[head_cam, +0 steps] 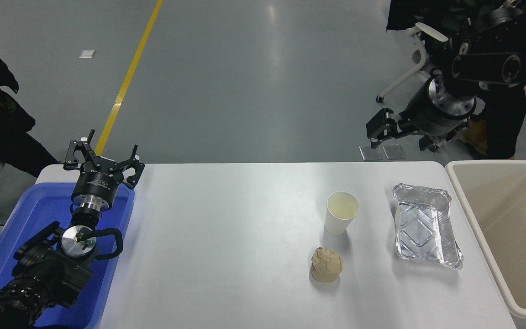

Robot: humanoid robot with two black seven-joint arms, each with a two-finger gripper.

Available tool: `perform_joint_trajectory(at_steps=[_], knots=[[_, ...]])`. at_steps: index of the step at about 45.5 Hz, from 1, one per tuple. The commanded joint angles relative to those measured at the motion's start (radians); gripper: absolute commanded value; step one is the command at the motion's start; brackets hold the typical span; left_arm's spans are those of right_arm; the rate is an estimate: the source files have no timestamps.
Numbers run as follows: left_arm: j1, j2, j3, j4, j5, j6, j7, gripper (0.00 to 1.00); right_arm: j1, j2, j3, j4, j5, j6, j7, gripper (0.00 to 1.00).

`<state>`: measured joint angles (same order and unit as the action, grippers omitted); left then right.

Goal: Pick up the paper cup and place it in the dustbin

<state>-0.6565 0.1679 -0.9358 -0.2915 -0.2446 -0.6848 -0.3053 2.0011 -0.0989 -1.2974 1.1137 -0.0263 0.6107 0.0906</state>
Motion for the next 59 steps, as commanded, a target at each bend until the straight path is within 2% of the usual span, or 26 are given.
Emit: perform_joint_trajectory(at_steps=[1,12,33,50,54,59], knots=[[0.000,-0.001,0.000,0.000,0.001,-0.001,0.000,0.99,-0.133,0.057,0.020,-0.078,0.008,-0.045,0.000,1.00],[0.000,0.001,0.000,0.000,-0.001,-0.001,0.000,0.99,-0.324,0.096,0.029,-0.227,0.011,-0.104,0.000,1.00],[0.000,0.001,0.000,0.000,0.001,-0.001,0.000,0.99,-0.564,0.099,0.078,-0.410,0.008,-0.173,0.001,1.00],[0.000,0.001,0.000,0.000,-0.001,-0.001,0.000,0.99,-0.720,0.099,0.127,-0.511,-0.001,-0.287,0.003,1.00],[0.000,0.001,0.000,0.000,0.001,-0.001,0.000,0.99,-0.736,0.099,0.128,-0.514,-0.003,-0.305,0.006,0.96],[0.000,-0.001,0.000,0.000,-0.001,-0.001,0.000,0.99,-0.743,0.099,0.125,-0.514,-0.009,-0.319,0.006,0.81]])
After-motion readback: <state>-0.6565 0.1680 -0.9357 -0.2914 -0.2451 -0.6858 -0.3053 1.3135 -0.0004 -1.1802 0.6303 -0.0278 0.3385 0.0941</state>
